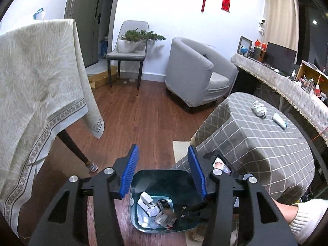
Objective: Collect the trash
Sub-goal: 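Open the right gripper over the bin to drop the tape roll, then move both grippers back from the bin to the table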
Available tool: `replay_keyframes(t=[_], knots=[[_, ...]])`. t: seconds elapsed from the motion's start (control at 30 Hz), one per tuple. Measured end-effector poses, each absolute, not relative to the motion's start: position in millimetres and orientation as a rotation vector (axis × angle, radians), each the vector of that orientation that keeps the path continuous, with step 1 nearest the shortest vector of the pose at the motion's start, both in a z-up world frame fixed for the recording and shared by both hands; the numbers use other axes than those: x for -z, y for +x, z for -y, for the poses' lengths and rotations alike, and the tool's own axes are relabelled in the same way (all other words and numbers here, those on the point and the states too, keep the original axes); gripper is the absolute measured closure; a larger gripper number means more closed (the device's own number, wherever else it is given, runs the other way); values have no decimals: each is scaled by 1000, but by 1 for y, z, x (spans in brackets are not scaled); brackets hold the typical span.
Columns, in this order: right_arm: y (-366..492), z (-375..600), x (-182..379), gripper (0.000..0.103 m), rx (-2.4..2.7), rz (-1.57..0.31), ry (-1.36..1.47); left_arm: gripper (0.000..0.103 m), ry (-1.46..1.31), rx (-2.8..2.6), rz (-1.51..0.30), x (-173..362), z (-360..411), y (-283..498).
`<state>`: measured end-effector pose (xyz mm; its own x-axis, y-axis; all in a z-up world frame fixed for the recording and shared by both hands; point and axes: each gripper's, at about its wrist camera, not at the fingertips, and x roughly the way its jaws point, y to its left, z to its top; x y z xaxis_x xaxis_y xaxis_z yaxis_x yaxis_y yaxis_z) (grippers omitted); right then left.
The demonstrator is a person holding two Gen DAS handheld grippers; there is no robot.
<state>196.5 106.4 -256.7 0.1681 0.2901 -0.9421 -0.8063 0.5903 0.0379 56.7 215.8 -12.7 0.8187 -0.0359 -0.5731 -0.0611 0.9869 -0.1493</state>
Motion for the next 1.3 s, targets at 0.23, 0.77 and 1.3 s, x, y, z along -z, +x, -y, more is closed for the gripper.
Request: replay_keyframes(t=[0.23, 0.77, 1.3], knots=[[189, -100, 224, 41, -880, -1083, -511, 52, -154, -26, -582, 5, -211, 60], [177, -49, 120, 41, -944, -814, -366, 52, -113, -25, -530, -16, -181, 72], [216, 55, 86, 41, -741, -718, -279, 34, -91, 65, -532, -13, -110, 117]])
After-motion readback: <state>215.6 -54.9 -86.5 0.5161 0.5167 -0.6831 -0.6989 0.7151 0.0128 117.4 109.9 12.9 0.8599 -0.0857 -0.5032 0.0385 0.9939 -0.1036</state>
